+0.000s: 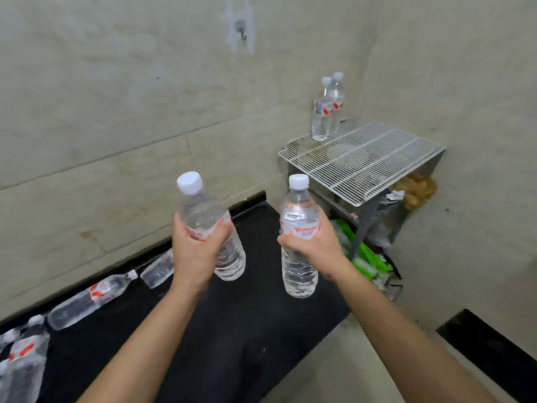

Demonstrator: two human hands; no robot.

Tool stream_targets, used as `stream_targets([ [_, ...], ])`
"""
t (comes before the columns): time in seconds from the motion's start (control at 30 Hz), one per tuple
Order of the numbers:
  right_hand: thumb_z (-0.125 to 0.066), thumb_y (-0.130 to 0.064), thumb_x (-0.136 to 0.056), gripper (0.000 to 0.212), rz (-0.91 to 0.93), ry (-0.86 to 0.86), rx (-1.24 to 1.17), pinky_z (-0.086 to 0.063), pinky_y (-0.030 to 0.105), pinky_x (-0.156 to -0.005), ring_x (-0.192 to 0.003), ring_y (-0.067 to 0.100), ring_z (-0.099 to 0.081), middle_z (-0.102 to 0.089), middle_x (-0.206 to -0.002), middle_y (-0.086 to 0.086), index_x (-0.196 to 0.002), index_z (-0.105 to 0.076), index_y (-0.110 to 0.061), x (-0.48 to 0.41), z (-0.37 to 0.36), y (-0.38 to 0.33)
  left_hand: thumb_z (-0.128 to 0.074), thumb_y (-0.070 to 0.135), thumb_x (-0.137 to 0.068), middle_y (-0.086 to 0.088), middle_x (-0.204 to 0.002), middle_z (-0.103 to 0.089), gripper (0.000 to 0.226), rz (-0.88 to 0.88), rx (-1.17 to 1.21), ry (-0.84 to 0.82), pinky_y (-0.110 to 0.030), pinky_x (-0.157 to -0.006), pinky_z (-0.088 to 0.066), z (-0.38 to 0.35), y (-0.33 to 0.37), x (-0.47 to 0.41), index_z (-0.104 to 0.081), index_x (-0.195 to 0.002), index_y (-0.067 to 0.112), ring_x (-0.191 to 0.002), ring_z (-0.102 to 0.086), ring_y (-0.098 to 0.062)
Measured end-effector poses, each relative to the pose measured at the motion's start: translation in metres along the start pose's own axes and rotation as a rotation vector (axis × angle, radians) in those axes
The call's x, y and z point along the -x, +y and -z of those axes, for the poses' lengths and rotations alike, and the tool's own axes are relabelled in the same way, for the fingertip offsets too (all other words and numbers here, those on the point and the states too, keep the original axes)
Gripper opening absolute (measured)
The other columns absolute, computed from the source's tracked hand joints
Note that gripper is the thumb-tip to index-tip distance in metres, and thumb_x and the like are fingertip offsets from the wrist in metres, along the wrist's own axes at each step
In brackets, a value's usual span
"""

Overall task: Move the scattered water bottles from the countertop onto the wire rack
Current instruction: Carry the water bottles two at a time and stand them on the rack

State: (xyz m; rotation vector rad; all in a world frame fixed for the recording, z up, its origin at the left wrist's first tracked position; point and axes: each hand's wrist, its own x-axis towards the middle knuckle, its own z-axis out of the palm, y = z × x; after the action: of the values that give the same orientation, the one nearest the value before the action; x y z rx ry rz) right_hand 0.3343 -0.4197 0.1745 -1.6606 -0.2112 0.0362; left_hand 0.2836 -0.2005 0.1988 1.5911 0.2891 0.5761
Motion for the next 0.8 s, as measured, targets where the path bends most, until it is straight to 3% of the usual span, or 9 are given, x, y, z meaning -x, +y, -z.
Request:
stream_targets([
  [0.1, -0.090, -0.023, -0.059, 0.063, 0.004, 0.063, -0.003, -0.058, 0.043, -0.084, -0.088, 0.023, -0.071, -0.070, -0.100, 0.009, -0.112, -0.057, -0.019, -0.004, 0.088, 0.017, -0.079, 0.043, -0.059, -0.002, -0.110, -0.070, 0.059, 0.030, 0.066, -0.019, -0.045, -0.093, -0.055, -0.081, -0.001, 0.022, -0.056, -0.111, 0.030, -0.095, -0.068, -0.015],
  [0.2, -0.093, -0.019, -0.063, 0.061, 0.018, 0.112, -0.025, -0.057, 0.033, -0.078, -0.084, 0.014, -0.069, -0.069, -0.097, 0.003, -0.113, -0.057, -0.020, -0.010, 0.174, 0.029, -0.081, 0.044, -0.059, -0.009, -0.113, -0.070, 0.065, 0.051, 0.103, -0.047, -0.056, -0.097, -0.052, -0.160, 0.002, 0.036, -0.057, -0.115, 0.022, -0.096, -0.068, -0.019],
  [0.33, -0.089, -0.018, -0.076, 0.052, 0.024, 0.123, -0.083, -0.053, 0.025, -0.075, -0.084, 0.009, -0.067, -0.068, -0.093, -0.007, -0.117, -0.057, -0.018, -0.027, 0.265, 0.035, -0.084, 0.043, -0.061, -0.007, -0.114, -0.071, 0.064, 0.037, 0.090, -0.090, -0.055, -0.096, -0.053, -0.248, 0.016, 0.047, -0.058, -0.116, 0.023, -0.101, -0.069, -0.022],
  [0.47, -0.088, -0.030, -0.070, 0.054, 0.015, 0.117, -0.164, -0.055, 0.048, -0.084, -0.089, 0.026, -0.066, -0.067, -0.097, 0.006, -0.114, -0.058, -0.020, -0.062, 0.325, 0.040, -0.086, 0.038, -0.062, -0.001, -0.111, -0.073, 0.061, -0.007, 0.081, -0.155, -0.038, -0.088, -0.057, -0.315, 0.030, 0.037, -0.061, -0.117, 0.024, -0.100, -0.071, -0.017],
  [0.53, -0.087, -0.027, -0.068, 0.056, 0.036, 0.114, -0.172, -0.055, 0.051, -0.087, -0.091, 0.030, -0.066, -0.067, -0.100, 0.011, -0.115, -0.059, -0.016, -0.085, 0.346, 0.045, -0.086, 0.028, -0.067, 0.001, -0.106, -0.075, 0.053, -0.030, 0.071, -0.176, -0.038, -0.086, -0.057, -0.344, 0.033, 0.025, -0.063, -0.114, 0.024, -0.095, -0.071, -0.015],
  [0.67, -0.085, -0.025, -0.077, 0.046, 0.086, 0.177, -0.168, -0.057, 0.034, -0.080, -0.088, 0.019, -0.068, -0.070, -0.097, 0.004, -0.114, -0.059, -0.017, -0.139, 0.371, 0.043, -0.088, 0.036, -0.063, -0.009, -0.112, -0.073, 0.073, -0.032, 0.108, -0.222, -0.051, -0.093, -0.056, -0.393, 0.033, -0.020, -0.059, -0.124, 0.009, -0.103, -0.071, -0.028],
  [0.8, -0.077, -0.023, -0.087, 0.043, 0.062, 0.185, -0.122, -0.053, 0.018, -0.070, -0.083, 0.007, -0.069, -0.069, -0.101, 0.001, -0.123, -0.056, -0.014, -0.206, 0.392, 0.042, -0.087, 0.049, -0.063, -0.005, -0.116, -0.072, 0.080, -0.033, 0.128, -0.201, -0.050, -0.096, -0.055, -0.442, 0.023, -0.074, -0.058, -0.128, 0.013, -0.107, -0.070, -0.022],
])
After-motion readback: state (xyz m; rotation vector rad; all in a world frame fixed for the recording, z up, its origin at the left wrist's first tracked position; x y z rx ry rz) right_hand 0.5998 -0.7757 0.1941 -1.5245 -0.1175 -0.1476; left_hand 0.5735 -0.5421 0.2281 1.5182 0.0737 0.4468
